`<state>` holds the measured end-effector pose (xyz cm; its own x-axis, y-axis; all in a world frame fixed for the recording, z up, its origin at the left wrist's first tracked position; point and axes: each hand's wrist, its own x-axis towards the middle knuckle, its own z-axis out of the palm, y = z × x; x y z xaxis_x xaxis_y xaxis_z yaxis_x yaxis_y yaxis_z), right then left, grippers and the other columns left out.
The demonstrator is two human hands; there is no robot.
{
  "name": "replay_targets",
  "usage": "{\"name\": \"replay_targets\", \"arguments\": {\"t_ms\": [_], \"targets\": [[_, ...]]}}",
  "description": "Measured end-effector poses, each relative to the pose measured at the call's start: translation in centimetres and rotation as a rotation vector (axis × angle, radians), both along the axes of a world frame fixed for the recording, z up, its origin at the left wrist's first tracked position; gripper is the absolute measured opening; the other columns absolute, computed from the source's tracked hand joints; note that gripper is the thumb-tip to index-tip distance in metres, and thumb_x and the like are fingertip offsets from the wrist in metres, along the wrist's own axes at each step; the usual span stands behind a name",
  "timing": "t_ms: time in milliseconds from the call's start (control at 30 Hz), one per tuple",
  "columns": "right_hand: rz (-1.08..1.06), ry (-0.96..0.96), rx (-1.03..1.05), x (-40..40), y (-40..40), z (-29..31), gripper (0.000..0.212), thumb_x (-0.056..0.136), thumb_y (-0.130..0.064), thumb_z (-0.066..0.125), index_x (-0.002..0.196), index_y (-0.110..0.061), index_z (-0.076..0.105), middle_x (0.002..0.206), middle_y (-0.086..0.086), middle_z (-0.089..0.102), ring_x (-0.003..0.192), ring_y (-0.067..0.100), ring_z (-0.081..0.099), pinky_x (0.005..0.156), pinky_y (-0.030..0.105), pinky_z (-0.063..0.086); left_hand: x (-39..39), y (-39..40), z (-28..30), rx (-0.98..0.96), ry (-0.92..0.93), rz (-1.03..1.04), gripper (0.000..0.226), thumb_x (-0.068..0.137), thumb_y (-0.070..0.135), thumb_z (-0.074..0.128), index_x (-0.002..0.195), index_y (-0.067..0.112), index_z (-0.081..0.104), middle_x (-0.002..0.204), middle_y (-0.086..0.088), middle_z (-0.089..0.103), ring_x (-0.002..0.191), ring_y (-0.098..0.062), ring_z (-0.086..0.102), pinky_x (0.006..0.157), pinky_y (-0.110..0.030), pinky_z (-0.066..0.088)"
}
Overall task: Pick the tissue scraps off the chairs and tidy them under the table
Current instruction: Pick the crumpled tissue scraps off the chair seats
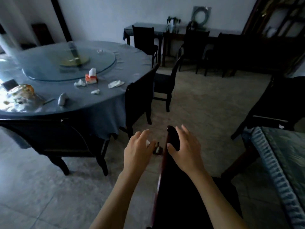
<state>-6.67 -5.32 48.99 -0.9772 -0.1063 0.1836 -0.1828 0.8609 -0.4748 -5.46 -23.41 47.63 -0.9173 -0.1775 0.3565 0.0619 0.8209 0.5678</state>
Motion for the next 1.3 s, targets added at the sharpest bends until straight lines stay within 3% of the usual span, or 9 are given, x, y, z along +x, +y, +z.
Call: {"name": "replay_targets", "arguments": {"t_ms": [200,433,633,767,933,1167,1300], "targets": [[-0.085,-0.006,0.004,-1.8,-8.6,1.8,0.073,0.093,-0.053,0.05,0.153,-0.022,0.024,0.164,0.004,0.016,0.149,0.026,0.016,0.117,0.054,0.02,-2.2,-8.9,2.0,-0.017,-0.01,-0.044,0.047,0.088,0.047,0.064,0.13,0.03,0.051,0.109,0.009,0.06,0.097,-0.012,0.06,0.069,-0.022,0.041],[-0.131,-0.006,0.03,-7.1,-11.4,1.7,0.078,0.092,-0.065,0.037,0.155,-0.024,0.017,0.165,0.003,0.01,0.15,0.026,0.011,0.119,0.055,0.016,-9.3,-13.2,3.5,0.059,0.001,-0.154,0.044,0.089,0.044,0.063,0.13,0.031,0.051,0.108,0.008,0.06,0.099,-0.013,0.059,0.075,-0.03,0.051],[-0.235,-0.017,0.005,-14.8,-11.4,0.1,0.078,0.091,-0.067,0.034,0.154,-0.023,0.019,0.164,0.003,0.012,0.15,0.027,0.012,0.118,0.057,0.015,-19.1,-13.4,3.3,0.051,-0.011,-0.243,0.044,0.089,0.043,0.064,0.13,0.032,0.051,0.107,0.009,0.058,0.096,-0.01,0.057,0.073,-0.027,0.048],[-0.296,-0.021,-0.011,-22.6,-10.5,-0.9,0.092,0.081,-0.079,0.015,0.155,-0.025,0.016,0.165,0.002,0.01,0.15,0.028,0.011,0.117,0.056,0.013,-28.4,-11.9,2.9,0.028,-0.047,-0.301,0.045,0.09,0.043,0.064,0.131,0.032,0.05,0.11,0.008,0.057,0.096,-0.011,0.056,0.073,-0.028,0.05],[-0.364,-0.038,-0.031,-31.2,-8.1,-0.7,0.101,0.077,-0.086,0.007,0.155,-0.023,0.016,0.165,0.005,0.011,0.15,0.03,0.014,0.118,0.056,0.019,-38.3,-8.3,3.6,0.032,-0.087,-0.389,0.05,0.09,0.041,0.065,0.135,0.029,0.05,0.118,0.006,0.059,0.102,-0.014,0.058,0.078,-0.031,0.052],[-0.516,-0.022,-0.005,-41.4,-3.7,-0.2,0.09,0.083,-0.078,0.02,0.152,-0.021,0.027,0.161,0.008,0.024,0.146,0.03,0.025,0.116,0.05,0.023,-50.9,-2.1,4.2,0.058,-0.089,-0.512,0.047,0.087,0.038,0.068,0.13,0.029,0.053,0.117,0.002,0.061,0.105,-0.019,0.059,0.078,-0.033,0.05],[-0.645,0.016,0.08,-47.7,-0.7,-0.6,0.073,0.085,-0.055,0.055,0.145,-0.017,0.038,0.153,0.014,0.038,0.138,0.035,0.038,0.108,0.051,0.033,-58.9,2.1,3.2,0.039,-0.089,-0.597,0.038,0.086,0.038,0.068,0.12,0.029,0.055,0.11,0.002,0.061,0.101,-0.021,0.06,0.071,-0.029,0.043]]}}
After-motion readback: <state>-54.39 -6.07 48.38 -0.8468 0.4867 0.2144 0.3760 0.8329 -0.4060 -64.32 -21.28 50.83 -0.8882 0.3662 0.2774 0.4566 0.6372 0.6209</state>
